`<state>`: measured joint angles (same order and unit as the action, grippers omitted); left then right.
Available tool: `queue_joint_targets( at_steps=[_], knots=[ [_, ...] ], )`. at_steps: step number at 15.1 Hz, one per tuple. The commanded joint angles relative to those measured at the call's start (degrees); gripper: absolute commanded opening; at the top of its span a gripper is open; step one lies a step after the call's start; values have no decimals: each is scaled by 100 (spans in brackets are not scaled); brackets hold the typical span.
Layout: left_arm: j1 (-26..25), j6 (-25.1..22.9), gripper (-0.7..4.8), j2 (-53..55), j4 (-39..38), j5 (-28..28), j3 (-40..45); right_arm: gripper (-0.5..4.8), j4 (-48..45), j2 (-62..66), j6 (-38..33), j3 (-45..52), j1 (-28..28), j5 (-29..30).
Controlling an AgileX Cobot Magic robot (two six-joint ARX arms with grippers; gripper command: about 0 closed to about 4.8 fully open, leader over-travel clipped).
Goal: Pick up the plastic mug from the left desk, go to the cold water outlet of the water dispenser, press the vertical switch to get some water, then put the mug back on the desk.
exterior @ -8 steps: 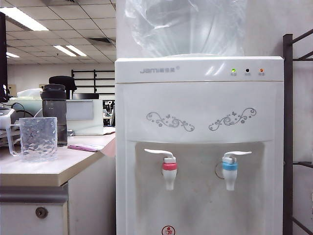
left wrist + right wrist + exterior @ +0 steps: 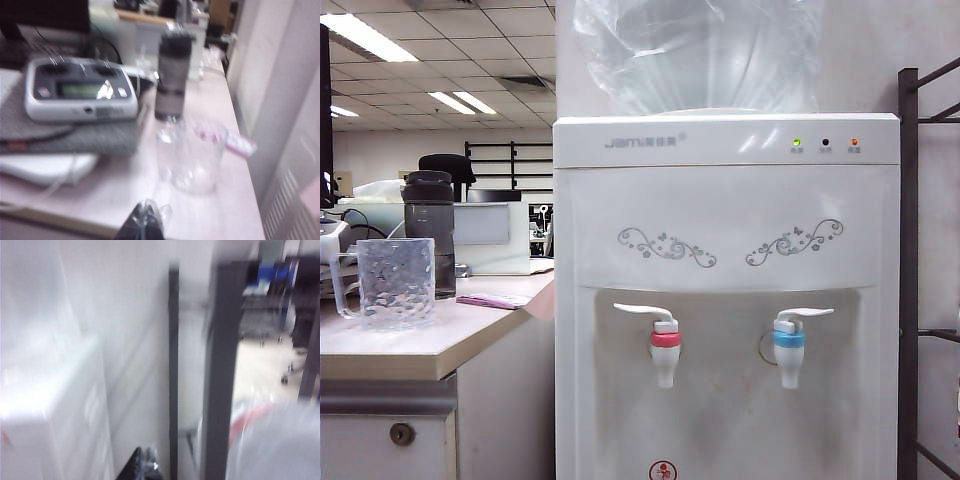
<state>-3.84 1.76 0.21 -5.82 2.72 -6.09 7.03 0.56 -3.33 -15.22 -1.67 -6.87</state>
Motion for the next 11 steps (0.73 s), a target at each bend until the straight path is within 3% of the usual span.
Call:
queue_joint_targets(
  at_steps=[1, 4, 5, 6, 7, 9, 11],
  knots=[
    [-11, 17, -5, 192, 133, 94, -400, -1, 208, 273, 297, -737, 0, -55],
    [-11, 17, -5, 1447, 649, 48, -850, -1, 210, 1366, 431, -1904, -2, 11],
    [-11, 20, -5, 2079, 1180, -144, -955, -1, 144, 1805, 472, -2251, -2, 236],
    [15, 17, -5, 2889, 1716, -321, -1093, -1, 109, 2186, 487, -2553, -7, 667],
    [22, 22, -5, 5357, 3609, -426, -1217, -1, 44, 2747, 507, -3016, -17, 2149],
    [24, 22, -5, 6183, 4242, -426, -1246, -1, 319, 2761, 481, -3014, -105, 2787],
    [26, 20, -5, 6376, 4345, -424, -1252, -1, 610, 2736, 431, -3014, -313, 2782]
  ],
)
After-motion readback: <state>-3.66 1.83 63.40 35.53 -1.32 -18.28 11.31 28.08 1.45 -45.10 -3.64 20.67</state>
